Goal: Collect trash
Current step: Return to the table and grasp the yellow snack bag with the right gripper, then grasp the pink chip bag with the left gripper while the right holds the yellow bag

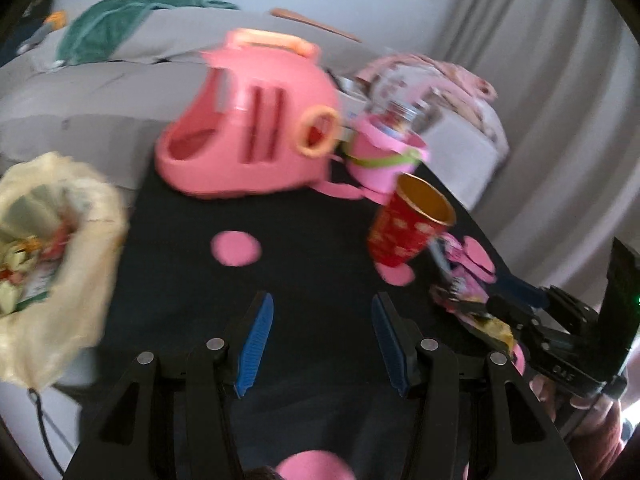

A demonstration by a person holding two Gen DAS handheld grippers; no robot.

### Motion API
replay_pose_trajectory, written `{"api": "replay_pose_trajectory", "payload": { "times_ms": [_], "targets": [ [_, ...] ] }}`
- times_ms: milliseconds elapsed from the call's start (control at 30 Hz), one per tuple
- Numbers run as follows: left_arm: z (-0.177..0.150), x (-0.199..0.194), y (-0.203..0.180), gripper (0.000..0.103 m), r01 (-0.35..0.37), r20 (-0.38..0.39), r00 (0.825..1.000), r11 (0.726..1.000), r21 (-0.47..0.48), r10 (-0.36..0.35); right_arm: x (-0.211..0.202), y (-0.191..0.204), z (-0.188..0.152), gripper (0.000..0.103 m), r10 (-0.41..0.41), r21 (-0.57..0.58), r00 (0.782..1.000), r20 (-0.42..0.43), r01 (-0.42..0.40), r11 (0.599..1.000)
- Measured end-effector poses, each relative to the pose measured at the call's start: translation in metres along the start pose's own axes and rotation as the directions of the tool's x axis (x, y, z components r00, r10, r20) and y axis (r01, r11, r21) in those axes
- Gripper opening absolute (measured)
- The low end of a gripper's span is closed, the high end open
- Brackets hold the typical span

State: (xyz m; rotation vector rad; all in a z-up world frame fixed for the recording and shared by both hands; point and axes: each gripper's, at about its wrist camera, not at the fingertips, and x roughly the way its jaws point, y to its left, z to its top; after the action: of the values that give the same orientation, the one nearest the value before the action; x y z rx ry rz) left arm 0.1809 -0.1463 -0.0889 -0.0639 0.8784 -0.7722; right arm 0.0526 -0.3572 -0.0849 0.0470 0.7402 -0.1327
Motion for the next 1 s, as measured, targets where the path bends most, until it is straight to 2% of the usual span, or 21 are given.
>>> {"api": "replay_pose_trajectory", "payload": {
  "times_ms": [167,333,467,600,700,767,833,900,1000],
  "targets": [
    [0.001,0.027,-0.027,0.053,0.087,-0.066,0.994,0.996,-0.011,-0.088,0.013,-0.026,-0.02,0.046,0.027,0.013,0.998,-0.061,-0.026,1.0],
    [-0.011,0.039,-0.029,0.053,0.049,-0.121,0.991,0.999,0.01,-0.047,0.032,-0.039,-0.026,0.049,0.023,0.059,0.994,-0.105,-0.017,0.998],
    [-0.012,0.04,-0.016,0.053,0.022,-0.125,0.992,1.0,-0.013,-0.023,0.034,-0.042,-0.026,0.049,0.09,0.123,0.991,-0.098,-0.077,0.989],
    [-0.01,0.035,-0.005,0.053,0.01,-0.111,0.994,0.999,-0.038,-0.014,0.034,-0.027,-0.029,0.05,0.176,0.135,0.978,-0.116,-0.16,0.978],
    [-0.011,0.03,0.001,0.053,0.007,-0.101,0.995,0.999,-0.052,-0.012,0.032,-0.01,-0.032,0.05,0.238,0.132,0.962,-0.131,-0.221,0.966],
    [-0.011,0.026,0.006,0.053,0.004,-0.095,0.995,0.998,-0.061,-0.01,0.028,0.005,-0.034,0.05,0.303,0.138,0.943,-0.137,-0.285,0.949],
    [-0.012,0.02,0.013,0.053,-0.004,-0.088,0.996,0.997,-0.072,-0.002,0.023,0.016,-0.032,0.05,0.327,0.118,0.935,-0.135,-0.312,0.943],
    [-0.012,0.015,0.018,0.053,-0.011,-0.083,0.997,0.997,-0.079,0.005,0.012,0.03,-0.027,0.051,0.303,0.058,0.947,-0.112,-0.298,0.953],
    [-0.014,0.005,0.026,0.053,-0.017,-0.071,0.997,0.995,-0.097,0.01,-0.002,0.044,-0.016,0.051,0.228,-0.03,0.972,-0.058,-0.23,0.973]
  ]
}}
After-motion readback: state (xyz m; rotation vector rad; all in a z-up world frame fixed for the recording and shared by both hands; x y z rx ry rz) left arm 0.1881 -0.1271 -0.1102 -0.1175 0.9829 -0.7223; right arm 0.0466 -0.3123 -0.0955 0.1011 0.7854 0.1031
